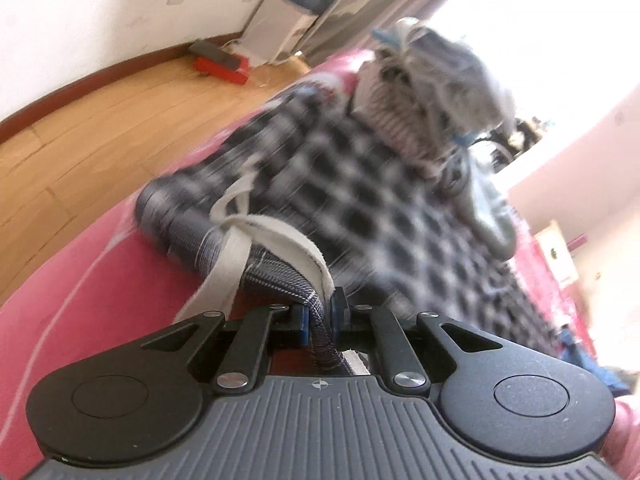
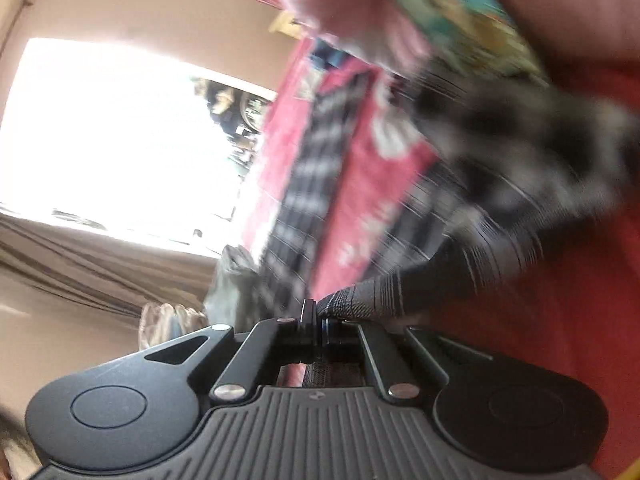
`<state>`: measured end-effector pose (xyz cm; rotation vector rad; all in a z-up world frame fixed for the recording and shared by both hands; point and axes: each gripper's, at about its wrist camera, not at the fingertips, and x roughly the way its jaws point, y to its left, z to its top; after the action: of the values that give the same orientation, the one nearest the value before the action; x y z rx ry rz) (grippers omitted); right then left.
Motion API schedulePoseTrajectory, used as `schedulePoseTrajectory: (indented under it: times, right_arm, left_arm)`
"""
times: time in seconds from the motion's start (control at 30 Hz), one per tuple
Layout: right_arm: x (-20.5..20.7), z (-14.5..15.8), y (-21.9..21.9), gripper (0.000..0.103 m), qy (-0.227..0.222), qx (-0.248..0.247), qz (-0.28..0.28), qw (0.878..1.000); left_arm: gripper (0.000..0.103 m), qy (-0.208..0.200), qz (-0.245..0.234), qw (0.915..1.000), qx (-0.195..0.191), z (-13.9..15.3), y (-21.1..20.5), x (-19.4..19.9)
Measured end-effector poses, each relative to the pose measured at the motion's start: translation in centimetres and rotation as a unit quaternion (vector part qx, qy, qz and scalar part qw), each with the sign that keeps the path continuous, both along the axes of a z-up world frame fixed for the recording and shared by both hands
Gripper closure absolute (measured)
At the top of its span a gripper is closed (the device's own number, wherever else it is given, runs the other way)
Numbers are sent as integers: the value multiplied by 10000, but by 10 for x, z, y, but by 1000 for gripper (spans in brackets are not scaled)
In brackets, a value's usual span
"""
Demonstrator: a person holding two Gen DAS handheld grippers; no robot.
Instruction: Fold clothes
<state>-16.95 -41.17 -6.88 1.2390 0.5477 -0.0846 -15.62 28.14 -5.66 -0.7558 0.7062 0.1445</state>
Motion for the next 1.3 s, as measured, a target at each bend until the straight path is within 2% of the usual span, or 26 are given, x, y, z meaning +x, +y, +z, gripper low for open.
schedulePoseTrajectory:
  times: [0.23, 0.43, 0.63, 0.8, 0.97, 1.13, 1.17, 1.2, 1.23, 1.27, 1.3]
  right_arm:
    - [72, 42, -8, 100, -432, -411, 178, 9981]
    - [140, 71, -7, 100, -571, -706, 334, 9953]
    - [206, 77, -5, 100, -545, -738, 414, 9949]
    - [268, 65, 6, 100, -337, -850, 514, 9945]
    - [317, 48, 27, 100, -135, -1039, 667, 9923]
    - [373, 18, 43, 99, -19, -1188, 825, 9895]
    - [390, 4, 43, 96, 151, -1202, 990, 9877]
    - [403, -10, 45, 89, 488, -1135, 1135, 9858]
    - [415, -25, 46, 79, 825, -1067, 1278, 9826]
    - [426, -38, 50, 64, 1273, -1013, 1532, 9747]
    - [430, -43, 54, 64, 1515, -1054, 1649, 9689]
  left_arm:
    - [95, -369, -106, 9992, -93, 14, -1, 35]
    - [95, -411, 38, 9975, -576, 13, 2, 74]
    - [95, -593, 86, 9954, -754, 21, 11, 120]
    - [95, -586, 144, 9959, -670, 21, 16, 153]
    - [95, -372, 115, 9984, -418, 10, 25, 191]
    - [95, -299, -40, 9995, 18, 6, 26, 226]
    - [95, -266, -158, 9995, 99, 4, 26, 235]
    - [94, -136, -345, 9992, 178, -1, 28, 244]
    - [92, -7, -532, 9983, 256, -7, 29, 254]
    - [90, 153, -696, 9971, 283, -13, 32, 264]
    - [89, 389, -759, 9963, 139, -21, 37, 271]
